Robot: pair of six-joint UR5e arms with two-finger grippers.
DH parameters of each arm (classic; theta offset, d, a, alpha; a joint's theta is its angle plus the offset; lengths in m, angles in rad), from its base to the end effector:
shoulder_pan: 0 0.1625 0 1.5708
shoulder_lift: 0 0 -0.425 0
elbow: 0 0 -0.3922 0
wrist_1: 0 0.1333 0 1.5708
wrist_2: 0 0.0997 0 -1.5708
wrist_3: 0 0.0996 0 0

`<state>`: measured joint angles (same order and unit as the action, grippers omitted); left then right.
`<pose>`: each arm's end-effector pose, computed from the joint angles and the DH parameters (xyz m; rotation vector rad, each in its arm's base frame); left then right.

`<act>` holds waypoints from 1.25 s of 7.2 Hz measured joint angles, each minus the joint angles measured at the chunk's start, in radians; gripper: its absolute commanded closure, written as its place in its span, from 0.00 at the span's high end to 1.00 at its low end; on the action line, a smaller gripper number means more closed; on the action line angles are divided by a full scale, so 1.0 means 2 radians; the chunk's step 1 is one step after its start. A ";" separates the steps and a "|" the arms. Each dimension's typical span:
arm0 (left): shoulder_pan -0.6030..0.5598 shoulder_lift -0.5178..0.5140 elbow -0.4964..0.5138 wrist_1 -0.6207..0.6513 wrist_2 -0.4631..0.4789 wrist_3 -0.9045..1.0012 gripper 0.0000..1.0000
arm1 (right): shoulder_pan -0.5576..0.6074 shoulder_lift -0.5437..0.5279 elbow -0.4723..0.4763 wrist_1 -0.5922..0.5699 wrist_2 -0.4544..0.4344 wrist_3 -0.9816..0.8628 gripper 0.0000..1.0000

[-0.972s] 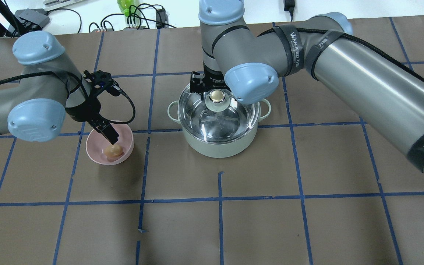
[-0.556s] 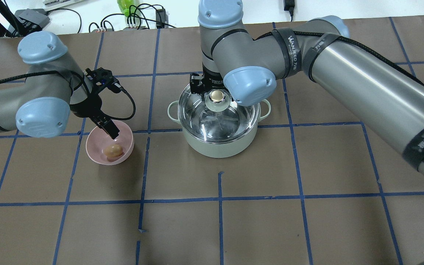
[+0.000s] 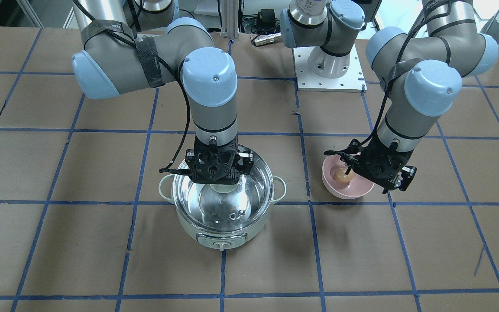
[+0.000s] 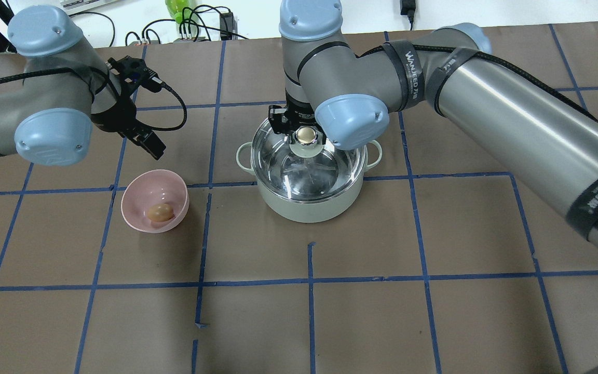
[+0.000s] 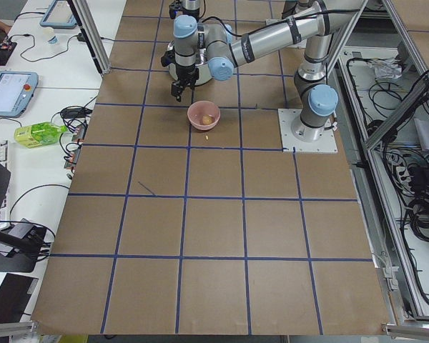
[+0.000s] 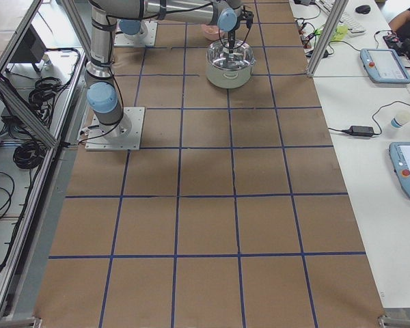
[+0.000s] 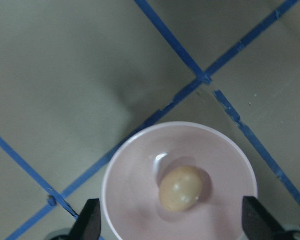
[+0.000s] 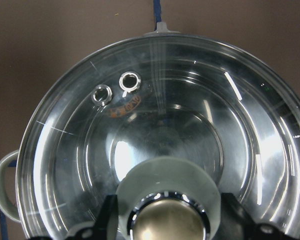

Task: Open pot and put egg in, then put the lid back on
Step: 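Lift the glass lid aside with the right gripper while the left repositions over the bowl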

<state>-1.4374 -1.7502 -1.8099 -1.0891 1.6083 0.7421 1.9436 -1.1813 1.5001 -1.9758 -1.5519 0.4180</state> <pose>-0.0566 -0.5524 0.3283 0.9213 2.9392 -0.0637 0.3596 -0.5484 0.3421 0.0685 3.0882 -0.1117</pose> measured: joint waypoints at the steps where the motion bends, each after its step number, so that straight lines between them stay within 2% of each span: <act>1: -0.007 0.001 -0.007 0.001 0.000 -0.005 1.00 | 0.000 0.000 0.000 0.001 0.000 -0.001 0.24; 3: -0.030 0.003 -0.016 -0.002 0.000 -0.030 1.00 | 0.000 -0.001 0.000 0.001 0.000 -0.003 0.24; 4: -0.037 0.002 -0.020 -0.005 0.005 -0.019 1.00 | 0.000 -0.002 -0.001 0.001 0.000 -0.004 0.27; 6: -0.037 0.001 -0.029 -0.011 0.016 0.025 1.00 | -0.001 -0.008 -0.010 0.009 -0.003 -0.004 0.25; 9: -0.006 -0.001 -0.069 -0.010 0.017 0.082 0.98 | -0.019 -0.050 -0.041 0.083 -0.002 -0.039 0.24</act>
<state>-1.4502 -1.7530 -1.9483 -1.1082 1.6413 0.9060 1.9060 -1.2819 1.4182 -1.8090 -1.5558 0.3396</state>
